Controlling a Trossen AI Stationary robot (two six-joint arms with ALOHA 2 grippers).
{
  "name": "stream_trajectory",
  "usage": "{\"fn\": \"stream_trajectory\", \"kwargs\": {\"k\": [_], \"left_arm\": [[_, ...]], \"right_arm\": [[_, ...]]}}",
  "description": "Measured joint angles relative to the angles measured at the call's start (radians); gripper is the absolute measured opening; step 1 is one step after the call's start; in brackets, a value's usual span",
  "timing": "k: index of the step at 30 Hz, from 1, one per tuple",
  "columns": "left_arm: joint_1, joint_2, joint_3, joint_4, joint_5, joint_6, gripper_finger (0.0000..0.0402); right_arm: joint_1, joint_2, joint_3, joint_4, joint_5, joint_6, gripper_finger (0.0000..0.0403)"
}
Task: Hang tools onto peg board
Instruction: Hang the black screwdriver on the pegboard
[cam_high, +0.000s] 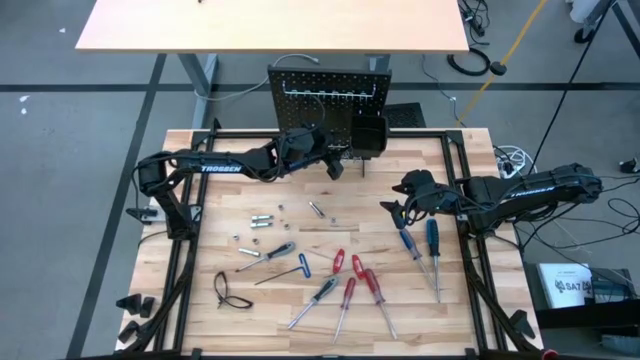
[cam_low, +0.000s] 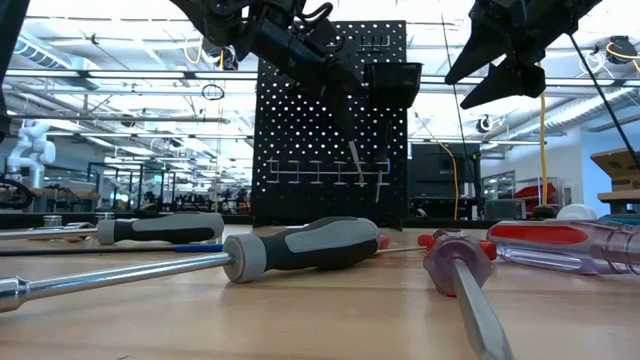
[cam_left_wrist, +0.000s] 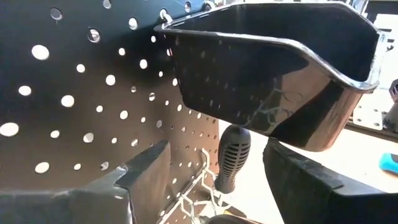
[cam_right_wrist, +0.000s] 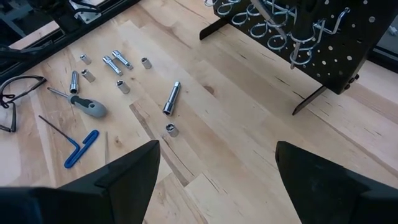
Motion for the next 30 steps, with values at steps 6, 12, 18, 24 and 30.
{"fn": "stream_trajectory", "kwargs": {"k": [6,12,18,24,30], "left_arm": [[-0.007,-0.001,0.000,-0.014,0.000,0.000,0.0255],[-0.020,-0.001,0.000,-0.073,0.005,0.000,0.0255],[-0.025,-0.001,0.000,-0.087,-0.008,0.001,0.0214],[-0.028,-0.002,0.000,-0.098,-0.024,0.002,0.0105],[-0.037,-0.002,0.000,-0.083,-0.028,0.003,0.0105]], "right_arm": [[0.000,0.000,0.000,0.000,-0.001,0.000,0.0311],[0.000,0.000,0.000,0.000,-0.001,0.000,0.0311],[0.000,0.000,0.000,0.000,-0.001,-0.001,0.0311],[0.000,0.000,0.000,0.000,-0.001,0.000,0.0311],[0.000,0.000,0.000,-0.001,-0.001,0.000,0.0310]]}}
